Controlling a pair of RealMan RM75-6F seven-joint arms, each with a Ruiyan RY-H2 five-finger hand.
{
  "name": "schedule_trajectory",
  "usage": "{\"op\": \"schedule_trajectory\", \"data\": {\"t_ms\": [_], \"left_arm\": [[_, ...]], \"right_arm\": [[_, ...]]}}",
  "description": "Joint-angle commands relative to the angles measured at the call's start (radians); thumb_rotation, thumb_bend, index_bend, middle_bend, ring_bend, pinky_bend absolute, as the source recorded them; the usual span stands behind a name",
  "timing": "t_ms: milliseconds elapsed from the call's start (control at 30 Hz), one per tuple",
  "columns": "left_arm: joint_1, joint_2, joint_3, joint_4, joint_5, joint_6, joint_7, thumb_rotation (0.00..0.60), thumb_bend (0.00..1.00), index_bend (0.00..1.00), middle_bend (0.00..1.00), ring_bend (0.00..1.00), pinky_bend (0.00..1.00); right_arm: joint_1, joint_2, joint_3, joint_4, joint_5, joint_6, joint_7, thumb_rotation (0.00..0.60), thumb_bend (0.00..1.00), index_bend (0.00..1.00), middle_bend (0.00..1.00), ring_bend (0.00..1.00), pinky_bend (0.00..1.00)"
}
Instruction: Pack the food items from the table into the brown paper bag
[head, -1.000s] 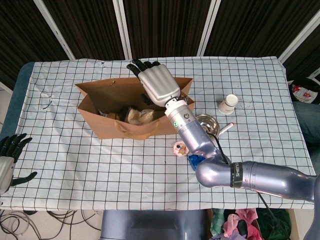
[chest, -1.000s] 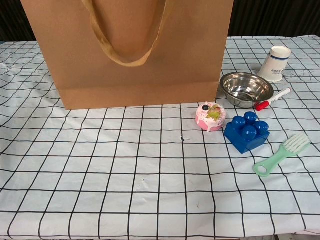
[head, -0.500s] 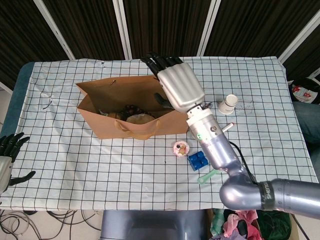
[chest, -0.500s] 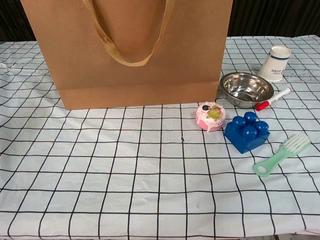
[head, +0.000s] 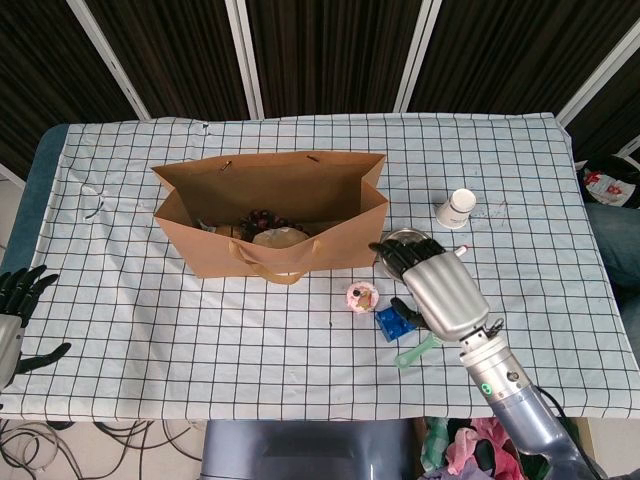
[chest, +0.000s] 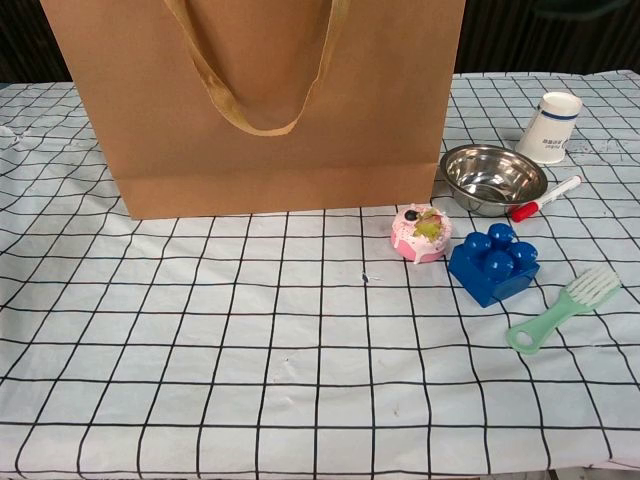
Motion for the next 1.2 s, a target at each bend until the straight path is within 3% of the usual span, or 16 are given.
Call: {"op": "schedule_trajectory", "data": {"t_ms": [33, 167, 333, 667, 967, 1200], "left_arm": [[0.000, -0.001, 0.001, 0.000, 0.002, 0.000, 0.001, 0.600, 0.05, 0.14, 0.05, 0.00, 0.01], [0.000, 0.000, 0.003, 0.000, 0.009, 0.000, 0.000, 0.600, 0.05, 0.14, 0.05, 0.00, 0.01], [0.001, 0.000, 0.000, 0.005, 0.004, 0.003, -0.004, 0.600, 0.05, 0.14, 0.05, 0.00, 0.01], [-0.004, -0.007, -0.004, 0.004, -0.006, -0.008, 0.019, 0.600, 0.05, 0.14, 0.05, 0.00, 0.02], [-0.003, -0.004, -0.007, 0.000, -0.018, -0.012, 0.023, 0.600, 0.05, 0.14, 0.05, 0.00, 0.02], [-0.004, -0.002, -0.007, -0.002, -0.023, -0.019, 0.026, 0.600, 0.05, 0.14, 0.05, 0.00, 0.03]], "right_arm": [[-0.032, -0.097, -0.048, 0.036, -0.027, -0.027, -0.018, 0.600, 0.26, 0.22, 0.27, 0.36, 0.39], [-0.021, -0.175, -0.045, 0.075, 0.007, -0.076, -0.032, 0.600, 0.26, 0.28, 0.32, 0.39, 0.40], [0.007, -0.259, -0.021, 0.145, 0.066, -0.143, -0.024, 0.600, 0.26, 0.28, 0.31, 0.39, 0.40], [0.081, -0.367, 0.020, 0.318, 0.246, -0.264, -0.054, 0.600, 0.26, 0.21, 0.20, 0.27, 0.31], [0.115, -0.451, 0.017, 0.461, 0.358, -0.294, -0.098, 0.600, 0.26, 0.20, 0.17, 0.22, 0.27], [0.127, -0.507, -0.001, 0.551, 0.373, -0.289, -0.141, 0.600, 0.25, 0.20, 0.17, 0.20, 0.26]]}}
